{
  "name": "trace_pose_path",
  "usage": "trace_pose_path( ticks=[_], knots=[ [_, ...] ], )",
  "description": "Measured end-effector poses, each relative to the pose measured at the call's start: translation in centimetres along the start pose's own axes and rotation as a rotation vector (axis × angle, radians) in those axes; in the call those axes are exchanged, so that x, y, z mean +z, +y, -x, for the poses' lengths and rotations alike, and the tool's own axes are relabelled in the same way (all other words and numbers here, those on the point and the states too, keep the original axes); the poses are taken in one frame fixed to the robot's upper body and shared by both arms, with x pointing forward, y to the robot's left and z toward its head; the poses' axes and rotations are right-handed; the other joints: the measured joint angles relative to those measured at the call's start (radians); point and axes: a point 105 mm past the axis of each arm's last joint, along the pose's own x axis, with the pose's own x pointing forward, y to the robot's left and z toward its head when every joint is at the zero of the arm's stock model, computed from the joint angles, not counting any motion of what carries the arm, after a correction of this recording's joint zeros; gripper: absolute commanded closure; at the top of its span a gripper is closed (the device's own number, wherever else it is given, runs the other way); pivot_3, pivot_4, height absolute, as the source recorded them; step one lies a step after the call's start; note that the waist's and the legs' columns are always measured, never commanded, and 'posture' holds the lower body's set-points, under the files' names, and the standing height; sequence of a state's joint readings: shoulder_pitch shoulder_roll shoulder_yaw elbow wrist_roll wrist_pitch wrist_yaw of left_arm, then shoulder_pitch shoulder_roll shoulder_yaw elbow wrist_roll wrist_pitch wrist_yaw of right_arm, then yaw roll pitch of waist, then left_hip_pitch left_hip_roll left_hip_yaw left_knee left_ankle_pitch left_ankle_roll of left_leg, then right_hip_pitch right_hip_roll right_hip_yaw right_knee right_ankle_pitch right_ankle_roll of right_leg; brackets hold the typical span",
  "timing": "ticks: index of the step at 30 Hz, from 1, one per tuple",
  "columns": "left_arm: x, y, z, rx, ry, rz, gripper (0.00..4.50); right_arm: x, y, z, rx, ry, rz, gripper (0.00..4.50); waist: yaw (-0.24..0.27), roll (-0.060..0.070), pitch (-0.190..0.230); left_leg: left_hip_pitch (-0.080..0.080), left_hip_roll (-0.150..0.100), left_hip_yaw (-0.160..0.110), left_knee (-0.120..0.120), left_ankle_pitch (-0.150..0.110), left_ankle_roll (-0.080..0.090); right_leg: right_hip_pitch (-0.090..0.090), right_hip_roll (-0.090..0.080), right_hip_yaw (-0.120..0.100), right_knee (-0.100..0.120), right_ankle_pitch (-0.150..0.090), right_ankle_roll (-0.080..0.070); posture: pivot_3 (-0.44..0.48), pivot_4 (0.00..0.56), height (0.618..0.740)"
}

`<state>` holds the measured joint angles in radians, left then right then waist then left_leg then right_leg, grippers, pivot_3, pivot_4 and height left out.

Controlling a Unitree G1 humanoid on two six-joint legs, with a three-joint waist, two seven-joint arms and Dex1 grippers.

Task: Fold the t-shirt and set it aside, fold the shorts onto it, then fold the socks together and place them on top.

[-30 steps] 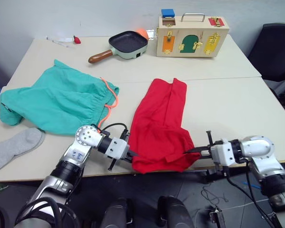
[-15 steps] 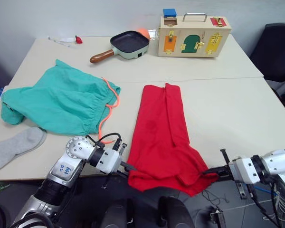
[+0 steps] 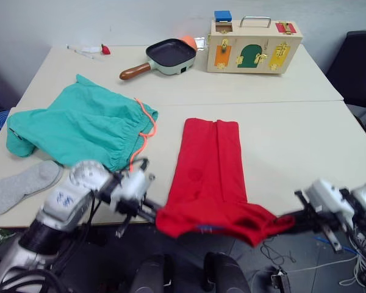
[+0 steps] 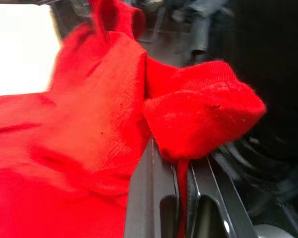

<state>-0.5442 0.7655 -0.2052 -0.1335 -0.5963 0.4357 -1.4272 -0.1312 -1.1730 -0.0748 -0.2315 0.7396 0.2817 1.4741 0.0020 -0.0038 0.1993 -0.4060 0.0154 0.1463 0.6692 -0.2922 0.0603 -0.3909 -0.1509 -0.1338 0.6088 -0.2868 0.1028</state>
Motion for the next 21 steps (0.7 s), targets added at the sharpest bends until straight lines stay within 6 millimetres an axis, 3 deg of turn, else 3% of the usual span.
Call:
trace_pose_path(
  ticks=[3,6,11,16,21],
  knots=[
    [2.5,3.6,1.3,0.115,-0.082,0.035,4.42,1.8,-3.3,0.3,-0.092,-0.092,0.012,4.5,0.0,-0.001,0.0,-0.001,0.0,0.0,0.0,0.0,0.0,-0.001,0.0,-0.001,0.001,0.0,0.001,0.0,0.15,0.74],
    [3.4,7.1,1.6,0.206,-0.155,0.096,4.42,2.4,-7.5,-0.1,-0.196,-0.187,-0.006,4.5,-0.003,-0.001,0.0,-0.003,-0.001,0.002,0.0,0.002,0.004,-0.004,0.002,-0.002,0.004,0.001,0.002,0.0,0.15,0.74],
    [3.0,12.7,1.9,0.416,-0.198,0.157,4.42,3.2,-14.0,-0.3,-0.404,-0.276,-0.04,4.5,-0.004,-0.001,0.0,-0.006,-0.003,0.005,-0.001,0.004,0.005,-0.007,0.009,-0.009,0.011,0.001,0.003,0.0,0.15,0.74],
    [1.9,16.0,2.2,0.585,-0.215,0.193,4.42,2.6,-17.7,-0.5,-0.557,-0.283,-0.077,4.5,-0.006,-0.001,0.001,-0.007,-0.003,0.004,0.0,0.005,0.006,-0.008,0.008,-0.011,0.011,0.001,0.004,0.0,0.15,0.74],
    [1.3,18.3,2.1,0.724,-0.243,0.231,4.42,0.9,-19.8,-0.3,-0.674,-0.242,-0.128,4.5,-0.008,-0.001,0.001,-0.007,-0.004,0.004,0.002,0.006,0.008,-0.008,0.007,-0.01,0.012,0.002,0.005,0.0,0.15,0.74]
  ],
)
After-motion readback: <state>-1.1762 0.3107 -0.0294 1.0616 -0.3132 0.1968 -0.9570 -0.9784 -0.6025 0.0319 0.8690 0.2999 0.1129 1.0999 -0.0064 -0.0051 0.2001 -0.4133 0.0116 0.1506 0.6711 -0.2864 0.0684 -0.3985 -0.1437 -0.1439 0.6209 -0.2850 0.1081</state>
